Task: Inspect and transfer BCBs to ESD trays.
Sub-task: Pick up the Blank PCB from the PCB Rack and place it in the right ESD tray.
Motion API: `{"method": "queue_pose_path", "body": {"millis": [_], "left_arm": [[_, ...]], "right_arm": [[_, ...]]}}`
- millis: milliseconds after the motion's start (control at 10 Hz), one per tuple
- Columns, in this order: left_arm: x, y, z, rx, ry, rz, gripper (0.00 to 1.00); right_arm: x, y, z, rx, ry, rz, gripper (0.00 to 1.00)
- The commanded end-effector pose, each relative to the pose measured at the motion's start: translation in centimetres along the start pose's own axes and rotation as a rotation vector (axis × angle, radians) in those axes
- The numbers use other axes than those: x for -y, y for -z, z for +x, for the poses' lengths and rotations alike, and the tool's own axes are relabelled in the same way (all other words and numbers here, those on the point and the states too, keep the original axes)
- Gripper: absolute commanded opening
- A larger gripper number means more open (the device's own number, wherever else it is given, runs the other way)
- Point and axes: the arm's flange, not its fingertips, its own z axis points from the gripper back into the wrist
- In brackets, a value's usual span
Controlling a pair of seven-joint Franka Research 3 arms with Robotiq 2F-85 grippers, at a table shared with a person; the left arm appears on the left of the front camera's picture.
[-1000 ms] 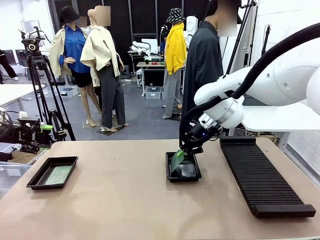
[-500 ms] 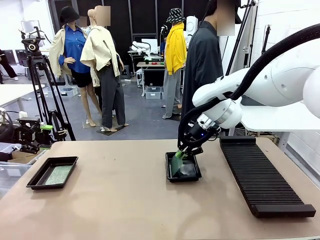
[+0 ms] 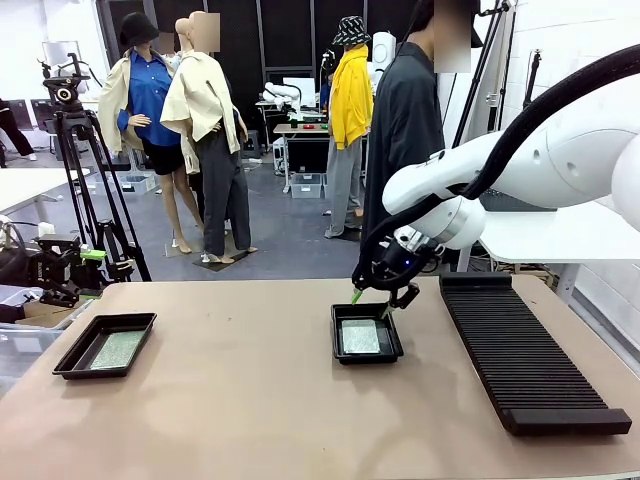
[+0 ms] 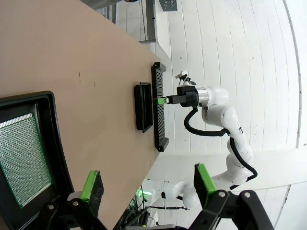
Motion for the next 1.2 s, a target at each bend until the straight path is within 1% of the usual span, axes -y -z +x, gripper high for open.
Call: {"method": "queue_pose_path", "body": {"millis": [0,400,500,600,1100], "left_arm": [[0.3,-0.1,-0.1,0.001,-0.003,0.018,1.00],[0.3,-0.1,-0.1,0.001,-0.003,0.018,1.00],[0.3,-0.1,-0.1,0.001,-0.003,0.018,1.00],[0.3,-0.1,-0.1,0.001,-0.003,0.018,1.00],[0.3,-0.1,-0.1,0.001,-0.003,0.018,1.00]], "right_arm": [[-0.8,-1.1,-0.5,0.012,0.009,-0.096,1.00],[-0.7,-2.3,-1.0,0.033,-0.004,-0.166,1.00],[-0.5,-2.3,-1.0,0.002,-0.022,-0.176,1.00],[-0.6,-2.2,-0.5,0.032,-0.026,-0.122,1.00],[-0.6,-2.2,-0.5,0.032,-0.026,-0.122,1.00]]}}
